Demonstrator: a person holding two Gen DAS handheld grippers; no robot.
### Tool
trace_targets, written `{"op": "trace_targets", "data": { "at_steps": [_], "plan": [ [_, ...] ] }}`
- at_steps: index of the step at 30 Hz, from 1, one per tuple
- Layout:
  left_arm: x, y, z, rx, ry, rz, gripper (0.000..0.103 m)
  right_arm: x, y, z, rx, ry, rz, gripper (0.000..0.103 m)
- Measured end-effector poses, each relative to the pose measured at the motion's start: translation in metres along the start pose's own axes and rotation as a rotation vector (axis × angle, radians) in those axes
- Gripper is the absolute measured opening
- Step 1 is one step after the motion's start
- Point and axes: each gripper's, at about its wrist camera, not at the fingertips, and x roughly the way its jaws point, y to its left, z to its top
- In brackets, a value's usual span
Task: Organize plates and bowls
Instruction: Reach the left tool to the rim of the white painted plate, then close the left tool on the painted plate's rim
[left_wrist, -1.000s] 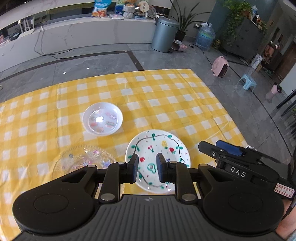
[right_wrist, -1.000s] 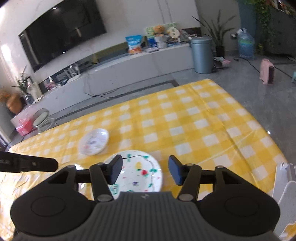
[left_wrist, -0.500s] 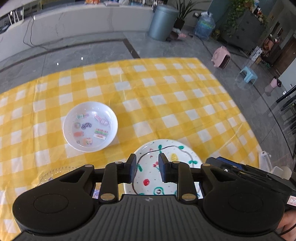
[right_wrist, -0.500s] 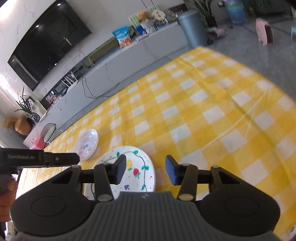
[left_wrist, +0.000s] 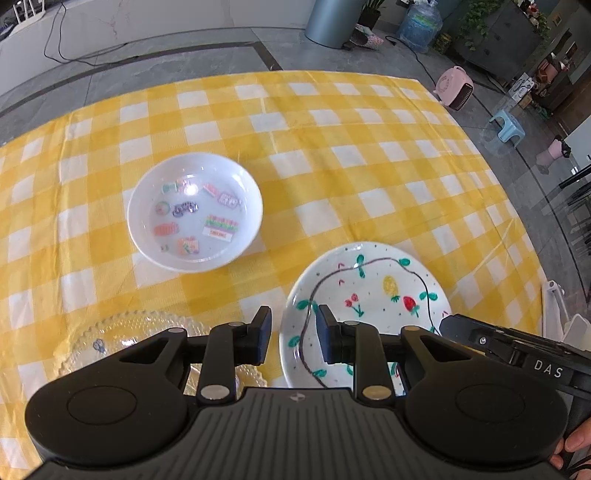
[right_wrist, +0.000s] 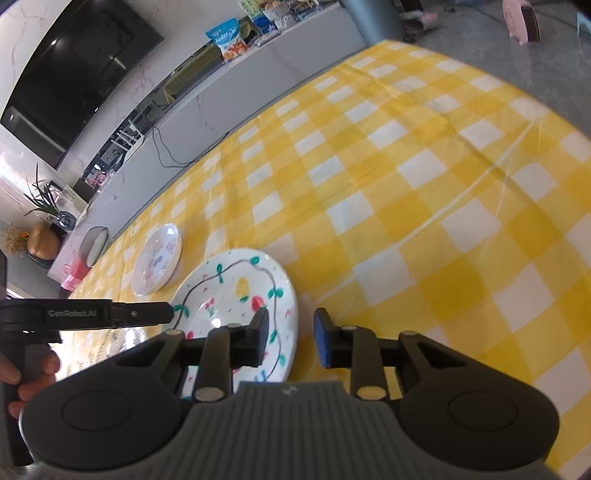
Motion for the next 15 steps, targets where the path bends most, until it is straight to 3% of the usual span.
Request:
{"op": "trace_targets", "data": {
  "at_steps": [7, 12, 15],
  "plan": [
    [0.002, -0.009, -0.005, 0.038, 0.022, 0.018, 0.029, -0.004, -0.009, -0.005, 0.078, 0.053, 0.045, 0.025],
    [0.006, -0.011, -0.008, 0.039, 0.057, 0.031, 0.029, -0.003, -0.013, -0.009, 0.116, 0.089, 0.069, 0.011],
    [0.007, -0.011, -0.009, 0.043, 0.055, 0.040, 0.028, -0.002, -0.015, -0.010, 0.131, 0.095, 0.076, 0.011]
  ]
}}
